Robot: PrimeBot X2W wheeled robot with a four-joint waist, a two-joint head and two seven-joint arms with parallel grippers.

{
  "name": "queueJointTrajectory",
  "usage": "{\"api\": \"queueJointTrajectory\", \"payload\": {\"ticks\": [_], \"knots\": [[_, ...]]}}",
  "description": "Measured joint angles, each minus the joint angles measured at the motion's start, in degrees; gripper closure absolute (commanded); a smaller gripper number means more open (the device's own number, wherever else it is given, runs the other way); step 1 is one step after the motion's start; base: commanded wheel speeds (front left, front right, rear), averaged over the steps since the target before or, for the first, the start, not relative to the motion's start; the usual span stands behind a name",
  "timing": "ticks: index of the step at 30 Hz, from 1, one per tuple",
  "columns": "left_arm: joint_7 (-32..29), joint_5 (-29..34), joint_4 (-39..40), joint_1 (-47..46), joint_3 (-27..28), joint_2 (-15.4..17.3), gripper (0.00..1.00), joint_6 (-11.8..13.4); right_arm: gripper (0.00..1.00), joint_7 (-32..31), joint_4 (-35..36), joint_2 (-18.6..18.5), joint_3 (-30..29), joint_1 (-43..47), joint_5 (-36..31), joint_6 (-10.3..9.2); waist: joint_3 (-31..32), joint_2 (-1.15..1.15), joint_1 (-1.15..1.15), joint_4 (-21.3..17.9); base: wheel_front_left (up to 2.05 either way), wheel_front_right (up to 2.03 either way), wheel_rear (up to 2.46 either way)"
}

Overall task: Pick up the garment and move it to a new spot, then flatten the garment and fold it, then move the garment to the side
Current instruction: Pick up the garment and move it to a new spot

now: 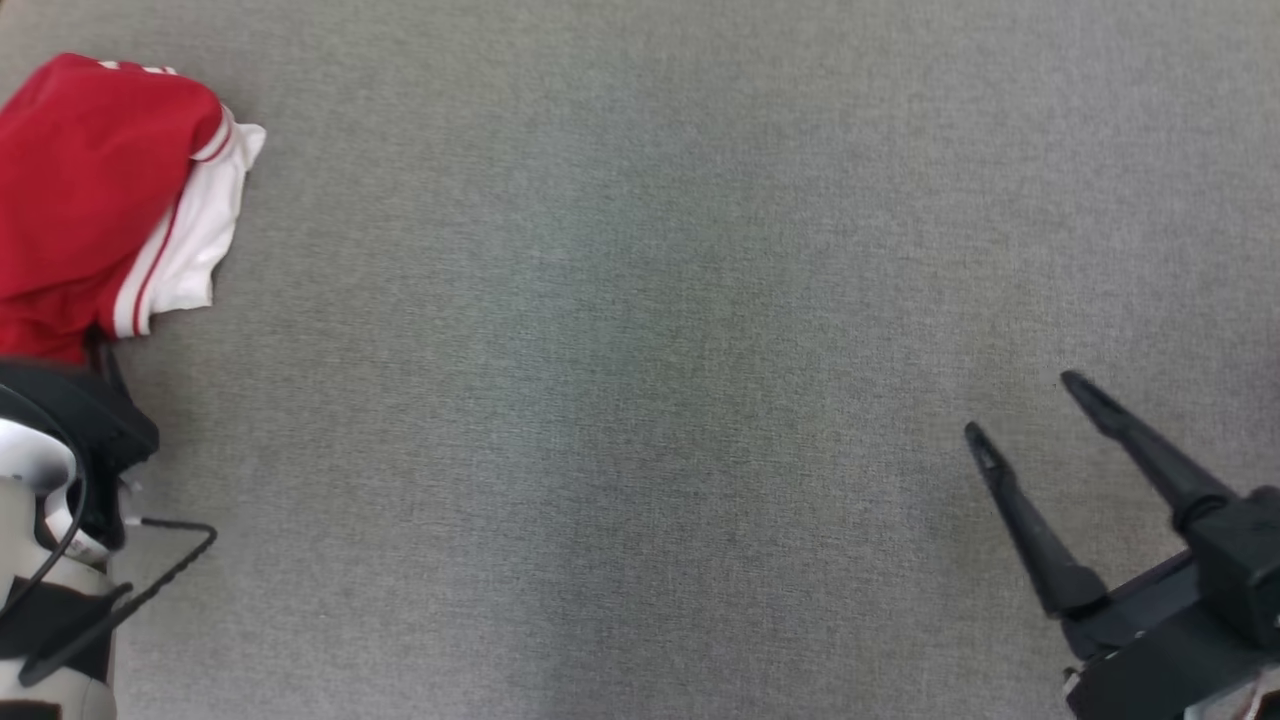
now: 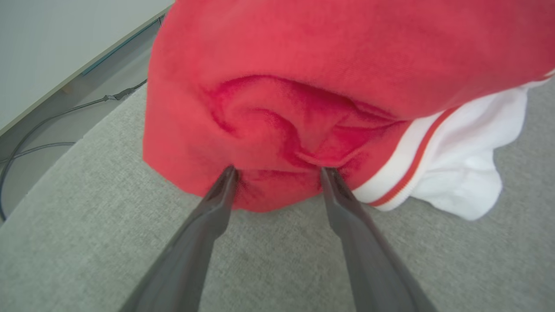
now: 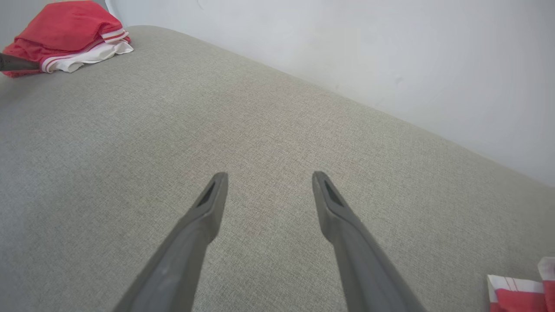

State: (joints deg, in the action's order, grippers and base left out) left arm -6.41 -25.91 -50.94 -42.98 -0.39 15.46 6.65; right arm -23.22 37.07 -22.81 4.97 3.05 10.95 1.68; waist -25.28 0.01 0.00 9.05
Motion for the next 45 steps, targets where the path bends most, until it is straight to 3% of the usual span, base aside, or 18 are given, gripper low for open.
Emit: {"api": "queueJointTrajectory", "payload": {"ticks": [1,2,14,23,34,45], "knots": [[0.3,0.0,-0.2,-0.4,0.1,0.0,0.56,0.3,0.00,0.0,0.4,0.0,-0.5,0.0,0.0,-0.20,-0.4,0.00,0.00,-0.2,0.00,0.00,0.00],[0.6,0.0,-0.6,-1.0,0.1,-0.1,1.00,0.4,0.00,-0.1,0.5,-0.1,-1.0,0.1,0.0,-0.29,-0.7,-0.01,0.00,-0.3,0.00,0.00,0.00],[5.8,1.5,-3.3,-5.6,-2.1,-3.0,1.00,0.3,0.00,-0.2,-2.7,0.2,-1.3,-0.7,1.3,-0.68,-0.3,0.00,0.00,2.3,0.00,0.00,0.00],[11.2,4.0,-1.1,-6.7,-5.3,-4.6,1.00,-2.7,0.00,3.5,-10.3,4.8,1.2,-3.7,4.1,-0.67,5.2,-0.01,0.00,4.9,0.00,0.00,0.00],[14.3,8.1,5.1,-6.7,-13.6,-10.9,1.00,-7.3,0.00,9.9,-19.9,10.4,2.9,-4.9,6.7,-1.23,14.0,-0.01,-0.01,7.4,0.00,0.00,0.00],[14.6,9.8,13.3,-4.0,-19.6,-13.0,1.00,-10.3,0.00,14.5,-28.2,14.8,6.6,-4.7,8.0,-1.14,22.5,-0.01,-0.01,6.6,0.00,0.00,0.00]]}}
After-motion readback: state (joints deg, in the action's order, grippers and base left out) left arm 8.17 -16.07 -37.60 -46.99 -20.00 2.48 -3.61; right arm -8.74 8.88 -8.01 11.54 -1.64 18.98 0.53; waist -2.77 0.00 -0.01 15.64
